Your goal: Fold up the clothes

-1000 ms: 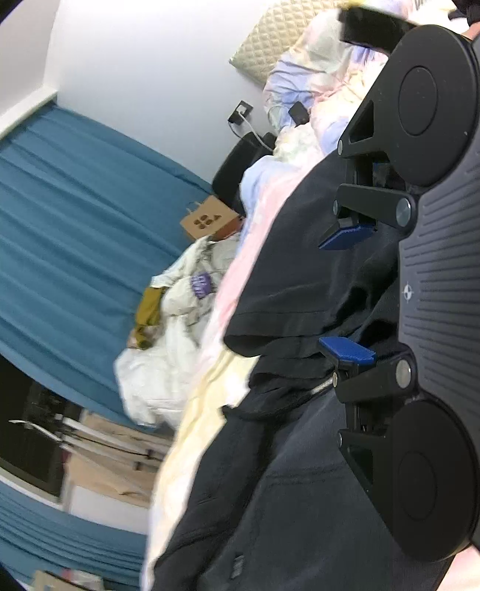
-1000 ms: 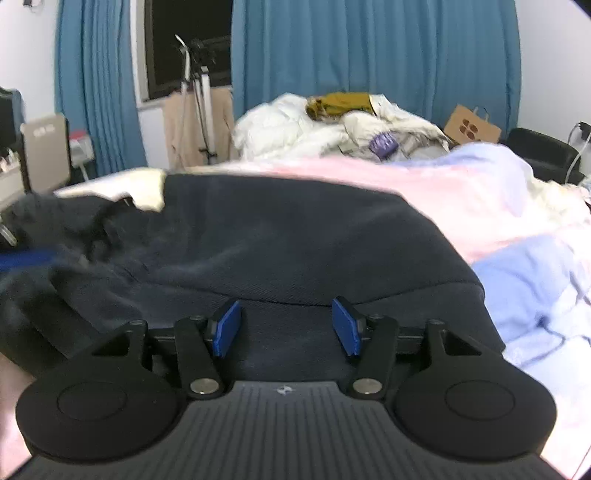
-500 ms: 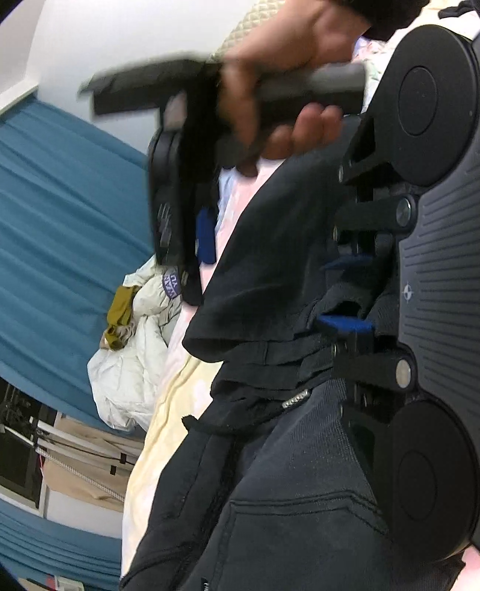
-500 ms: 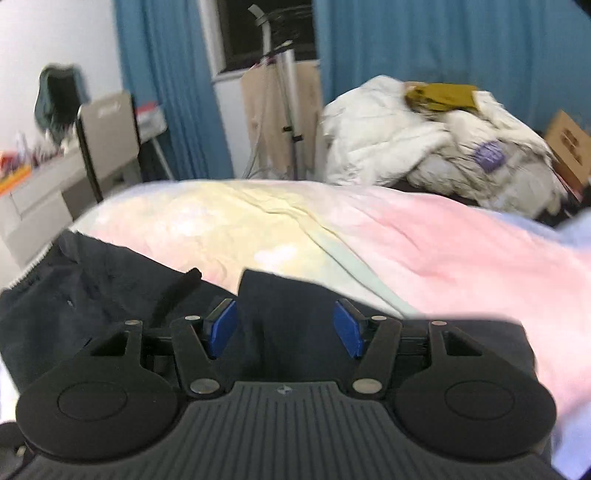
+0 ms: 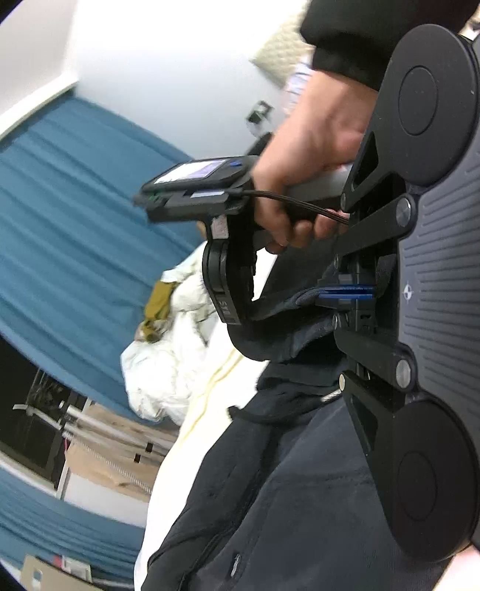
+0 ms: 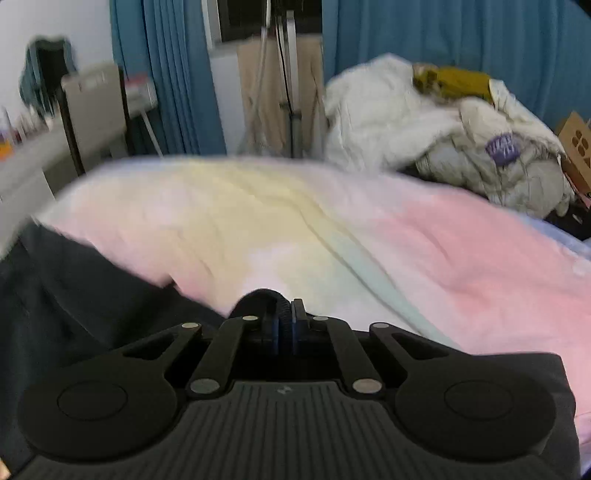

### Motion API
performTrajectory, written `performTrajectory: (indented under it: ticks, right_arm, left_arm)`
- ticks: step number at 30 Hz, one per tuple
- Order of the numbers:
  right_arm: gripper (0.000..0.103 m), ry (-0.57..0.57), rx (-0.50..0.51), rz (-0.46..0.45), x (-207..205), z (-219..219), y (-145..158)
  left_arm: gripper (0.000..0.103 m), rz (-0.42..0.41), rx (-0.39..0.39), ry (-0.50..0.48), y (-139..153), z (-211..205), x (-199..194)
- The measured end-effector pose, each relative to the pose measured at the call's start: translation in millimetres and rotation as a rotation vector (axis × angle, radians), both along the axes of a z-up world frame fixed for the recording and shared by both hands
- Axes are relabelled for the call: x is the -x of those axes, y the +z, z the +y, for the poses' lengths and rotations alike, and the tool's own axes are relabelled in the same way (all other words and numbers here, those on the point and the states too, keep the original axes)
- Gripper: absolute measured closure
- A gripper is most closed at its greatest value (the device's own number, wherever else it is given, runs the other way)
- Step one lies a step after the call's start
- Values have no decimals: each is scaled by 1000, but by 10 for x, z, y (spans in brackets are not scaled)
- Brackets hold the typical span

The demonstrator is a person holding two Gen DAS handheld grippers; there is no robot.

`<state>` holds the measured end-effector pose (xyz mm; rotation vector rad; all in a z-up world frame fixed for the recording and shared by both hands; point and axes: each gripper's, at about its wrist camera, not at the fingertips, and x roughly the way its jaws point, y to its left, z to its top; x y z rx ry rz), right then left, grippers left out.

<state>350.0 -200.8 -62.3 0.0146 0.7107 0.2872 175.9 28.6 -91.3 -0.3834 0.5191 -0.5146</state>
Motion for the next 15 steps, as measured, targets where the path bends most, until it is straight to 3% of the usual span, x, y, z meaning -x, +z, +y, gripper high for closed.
performTrajectory:
  ticks: [3, 6, 10, 13, 15]
  right_arm:
    - [97, 20, -39, -5, -11, 103, 15]
    - [96, 24, -21, 35, -72, 183, -292]
    - [94, -2, -35, 39, -63, 177, -600]
    - [89, -5, -32, -10, 70, 119, -463]
    - [87, -12, -34, -32, 208, 45, -356]
  left_arm:
    - [101, 35, -22, 30, -13, 83, 8]
    - [101, 123, -57, 41, -191, 94, -76]
    - [101, 142, -91, 43, -299, 35, -146]
    - [98, 126, -78, 24, -257, 48, -172]
    - [93, 116, -113, 2, -212, 38, -139]
